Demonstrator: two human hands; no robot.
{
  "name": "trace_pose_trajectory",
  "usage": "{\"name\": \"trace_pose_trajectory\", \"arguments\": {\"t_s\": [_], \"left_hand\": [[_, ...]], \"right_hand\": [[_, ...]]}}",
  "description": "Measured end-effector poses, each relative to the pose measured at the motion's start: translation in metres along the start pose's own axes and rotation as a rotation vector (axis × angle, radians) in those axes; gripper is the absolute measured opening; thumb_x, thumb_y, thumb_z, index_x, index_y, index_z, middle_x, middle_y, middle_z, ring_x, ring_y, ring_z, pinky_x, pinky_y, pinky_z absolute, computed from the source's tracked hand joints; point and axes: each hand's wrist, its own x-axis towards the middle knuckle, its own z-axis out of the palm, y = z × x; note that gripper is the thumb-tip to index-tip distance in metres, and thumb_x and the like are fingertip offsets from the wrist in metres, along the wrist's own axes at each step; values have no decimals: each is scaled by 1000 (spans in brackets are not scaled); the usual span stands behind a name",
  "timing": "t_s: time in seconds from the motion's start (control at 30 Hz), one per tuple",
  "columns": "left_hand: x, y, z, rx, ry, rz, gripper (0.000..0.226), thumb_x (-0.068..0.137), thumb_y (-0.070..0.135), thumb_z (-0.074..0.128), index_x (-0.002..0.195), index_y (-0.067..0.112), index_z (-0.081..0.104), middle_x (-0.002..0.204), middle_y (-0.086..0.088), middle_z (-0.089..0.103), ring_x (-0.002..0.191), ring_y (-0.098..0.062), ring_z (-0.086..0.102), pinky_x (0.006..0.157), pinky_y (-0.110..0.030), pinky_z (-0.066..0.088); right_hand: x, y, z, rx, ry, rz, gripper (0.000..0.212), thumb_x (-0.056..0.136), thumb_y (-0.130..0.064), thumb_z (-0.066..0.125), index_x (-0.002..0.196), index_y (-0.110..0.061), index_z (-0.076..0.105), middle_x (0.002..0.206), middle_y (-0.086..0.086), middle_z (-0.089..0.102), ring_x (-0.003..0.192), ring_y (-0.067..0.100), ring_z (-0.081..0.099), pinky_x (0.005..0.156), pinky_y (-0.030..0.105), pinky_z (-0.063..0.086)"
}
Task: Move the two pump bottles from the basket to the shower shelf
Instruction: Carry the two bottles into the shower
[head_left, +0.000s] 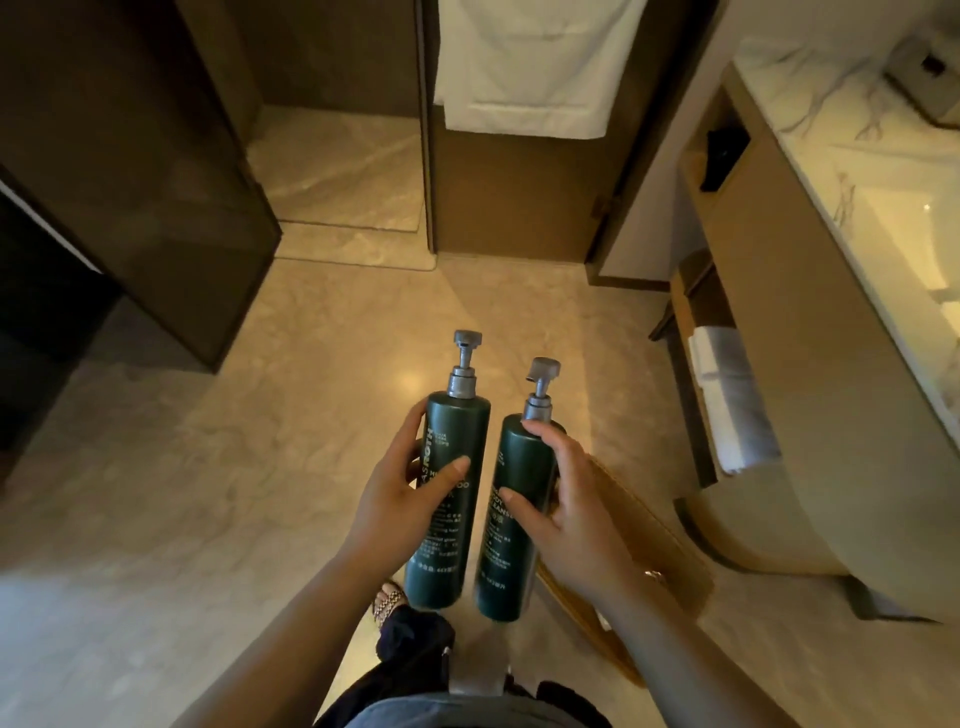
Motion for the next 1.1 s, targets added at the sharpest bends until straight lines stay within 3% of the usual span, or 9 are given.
{"name": "trace_pose_trajectory", "arguments": {"t_s": [0.13, 0.23, 0.37, 0.53, 0.7, 0.8, 0.87, 1.03, 1.1], "left_hand": [[26, 0, -58, -19, 104, -18, 64, 75, 46, 64, 126, 64, 31, 105, 23, 66, 99, 2, 62, 81, -30, 51], [44, -8, -97, -18, 178, -23, 66, 81, 33, 66, 131, 57, 32, 107, 18, 66, 102, -3, 62, 90, -43, 50], [68, -15, -132, -24, 263, -59, 66, 82, 32, 64, 114, 76, 27, 95, 41, 60, 93, 15, 57, 78, -28, 45], [101, -16, -153, -50, 316, -108, 66, 83, 32, 64, 123, 69, 27, 102, 27, 62, 93, 16, 57, 74, -19, 43], [160, -6, -164, -67, 326, -94, 65, 84, 29, 64, 137, 47, 31, 114, 17, 62, 102, 1, 60, 88, -34, 50], [209, 7, -170, -92, 337, -83, 61, 83, 27, 65, 129, 54, 36, 118, 13, 63, 106, -4, 61, 93, -39, 48], [246, 14, -174, -96, 329, -75, 61, 82, 27, 66, 121, 62, 35, 115, 19, 62, 104, 1, 60, 92, -33, 48], [326, 36, -187, -100, 298, -49, 66, 82, 25, 68, 126, 59, 33, 108, 35, 58, 103, 13, 55, 74, -5, 44], [349, 41, -192, -130, 335, -37, 65, 81, 24, 68, 120, 64, 35, 110, 31, 60, 104, 10, 57, 74, -5, 44]], "right_hand": [[58, -23, 42, -7, -80, -38, 64, 86, -22, 63, 123, -62, 30, 131, -26, 33, 118, -16, 38, 91, 16, 41], [99, -37, 73, -27, -138, -59, 66, 86, -20, 63, 122, -63, 29, 130, -25, 33, 118, -18, 37, 91, 11, 38], [143, -46, 100, -28, -197, -79, 67, 85, -19, 64, 122, -63, 29, 128, -34, 30, 115, -23, 34, 83, -3, 34], [190, -45, 112, 11, -226, -52, 67, 84, -16, 65, 123, -61, 32, 128, -33, 31, 111, -23, 37, 78, -4, 35], [253, -43, 112, 24, -233, -41, 67, 84, -14, 66, 121, -59, 35, 132, -14, 38, 111, -20, 40, 79, -1, 38], [304, -45, 105, 0, -218, -50, 68, 83, -16, 67, 119, -62, 33, 133, -15, 38, 110, -24, 37, 80, -2, 37], [341, -49, 97, 12, -200, -62, 68, 83, -16, 67, 118, -64, 33, 133, -17, 37, 111, -22, 38, 83, 4, 42], [425, -61, 76, 70, -140, -74, 70, 82, -15, 68, 117, -65, 33, 135, -12, 39, 120, 7, 45, 92, 31, 51], [452, -65, 76, 60, -156, -92, 71, 82, -14, 68, 116, -65, 33, 135, -11, 40, 121, 5, 44, 97, 36, 49]]}}
